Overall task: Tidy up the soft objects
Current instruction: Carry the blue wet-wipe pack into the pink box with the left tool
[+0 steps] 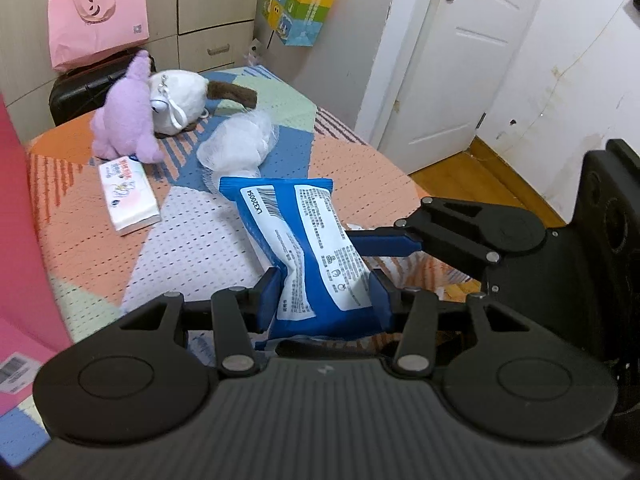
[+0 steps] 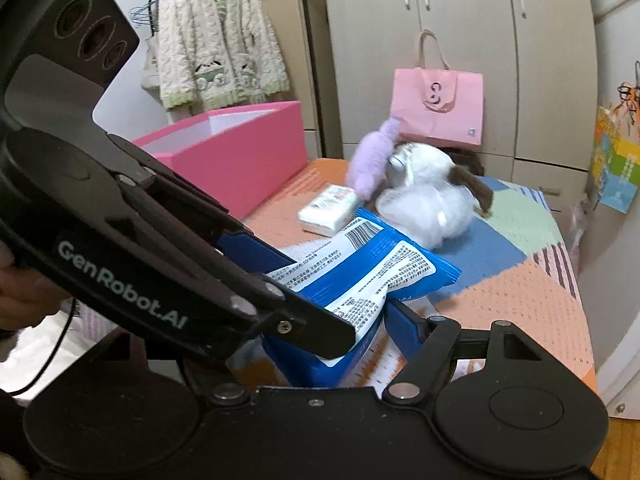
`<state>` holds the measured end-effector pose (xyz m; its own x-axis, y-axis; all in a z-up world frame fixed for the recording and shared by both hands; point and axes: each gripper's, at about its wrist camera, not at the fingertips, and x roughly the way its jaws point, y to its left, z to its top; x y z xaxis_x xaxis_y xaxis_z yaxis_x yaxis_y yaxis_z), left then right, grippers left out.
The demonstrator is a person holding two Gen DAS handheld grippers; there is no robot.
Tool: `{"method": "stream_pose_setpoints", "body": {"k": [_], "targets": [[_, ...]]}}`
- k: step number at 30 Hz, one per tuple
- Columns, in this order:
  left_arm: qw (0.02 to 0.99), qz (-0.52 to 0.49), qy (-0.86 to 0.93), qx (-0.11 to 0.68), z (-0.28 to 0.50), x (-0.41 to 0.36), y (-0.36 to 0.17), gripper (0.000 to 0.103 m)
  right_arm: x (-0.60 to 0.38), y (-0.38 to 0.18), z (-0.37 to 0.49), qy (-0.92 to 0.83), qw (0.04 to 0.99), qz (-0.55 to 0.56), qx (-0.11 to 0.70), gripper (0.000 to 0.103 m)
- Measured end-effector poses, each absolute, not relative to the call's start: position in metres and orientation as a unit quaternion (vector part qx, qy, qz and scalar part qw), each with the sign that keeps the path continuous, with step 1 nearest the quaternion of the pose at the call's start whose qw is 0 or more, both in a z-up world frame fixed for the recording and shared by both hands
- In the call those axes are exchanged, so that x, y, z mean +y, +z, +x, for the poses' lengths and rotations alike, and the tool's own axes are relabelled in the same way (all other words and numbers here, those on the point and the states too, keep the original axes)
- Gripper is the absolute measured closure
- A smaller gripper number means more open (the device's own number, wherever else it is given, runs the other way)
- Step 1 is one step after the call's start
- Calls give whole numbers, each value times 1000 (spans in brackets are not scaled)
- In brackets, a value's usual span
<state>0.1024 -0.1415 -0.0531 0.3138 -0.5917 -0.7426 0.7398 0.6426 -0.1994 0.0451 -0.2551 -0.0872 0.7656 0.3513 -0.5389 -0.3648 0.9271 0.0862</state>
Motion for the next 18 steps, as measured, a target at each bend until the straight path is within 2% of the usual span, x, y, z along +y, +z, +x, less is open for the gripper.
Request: {"method": "stream_pose_setpoints", "body": {"k": [12, 18], "targets": [[794, 71, -410, 443, 91, -93, -13, 58, -219, -46, 36, 245, 919, -29, 309, 24], [809, 76, -397, 427, 79, -65, 10, 58, -195, -21, 37, 277, 911, -43, 302, 24]]}}
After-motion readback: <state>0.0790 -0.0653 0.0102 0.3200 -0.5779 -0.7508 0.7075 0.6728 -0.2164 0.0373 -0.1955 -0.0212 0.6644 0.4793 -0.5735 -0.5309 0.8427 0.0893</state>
